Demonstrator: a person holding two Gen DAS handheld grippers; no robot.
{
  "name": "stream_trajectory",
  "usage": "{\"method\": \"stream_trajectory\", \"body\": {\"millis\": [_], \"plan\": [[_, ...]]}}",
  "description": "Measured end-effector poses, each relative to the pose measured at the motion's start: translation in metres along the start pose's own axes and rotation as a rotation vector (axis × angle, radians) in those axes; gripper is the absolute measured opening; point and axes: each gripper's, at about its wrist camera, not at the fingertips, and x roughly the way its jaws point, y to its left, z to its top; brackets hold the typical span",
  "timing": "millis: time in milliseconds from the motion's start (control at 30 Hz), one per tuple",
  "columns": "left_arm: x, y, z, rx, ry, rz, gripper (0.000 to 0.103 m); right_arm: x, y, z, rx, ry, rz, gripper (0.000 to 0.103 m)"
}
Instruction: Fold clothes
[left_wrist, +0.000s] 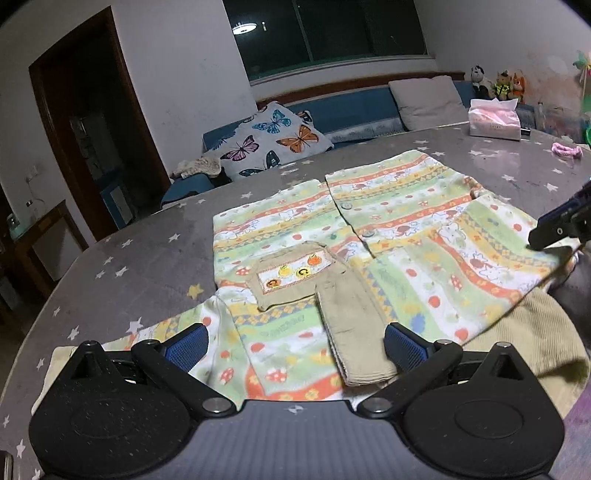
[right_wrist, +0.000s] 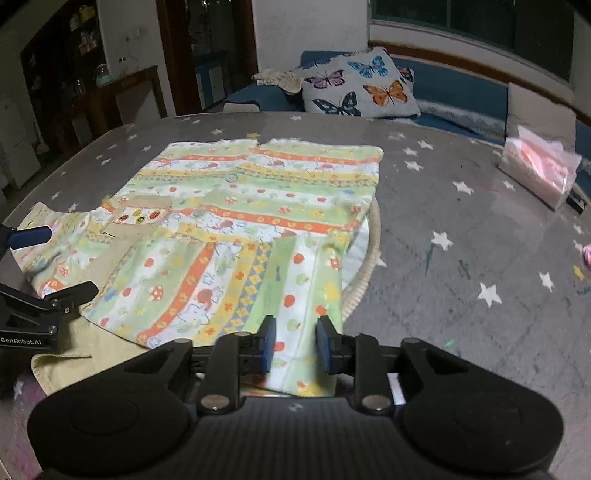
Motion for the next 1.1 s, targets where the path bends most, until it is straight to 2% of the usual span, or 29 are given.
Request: {"method": "stream_trajectory", "body": {"millis": [133,333,567,700,800,933,1100], "plan": [[-0.005,0.013,0.0,-0.04,-0.004,0.008,0.103,-0.005,0.017,0.006,-0.036,-0.023,0.021,0.026],[-0.011,0.042,-0.006,-0.121,0.001,0.041,0.103,0.005,0.056,0.007,-0.123,-0.009,0.07,0.026],[-0.015,0.096,-0.022,-0.251,0.026,0.149,0.103,0.019,0.102,0.009,-0.228,0.01,0.119,0.027],[-0.014,0.131,-0.034,-0.319,0.051,0.219,0.102,0.026,0.119,0.014,-0.257,-0.004,0.132,0.033],[-0.014,0.154,-0.042,-0.369,0.063,0.277,0.102,0.034,0.128,0.019,-0.257,-0.009,0.135,0.038],[-0.014,0.182,-0.053,-0.43,0.075,0.357,0.102,0.041,0.137,0.024,-0.266,-0.02,0.126,0.038],[-0.01,0.211,-0.064,-0.498,0.094,0.41,0.101,0.045,0.142,0.026,-0.268,-0.021,0.133,0.04]]}}
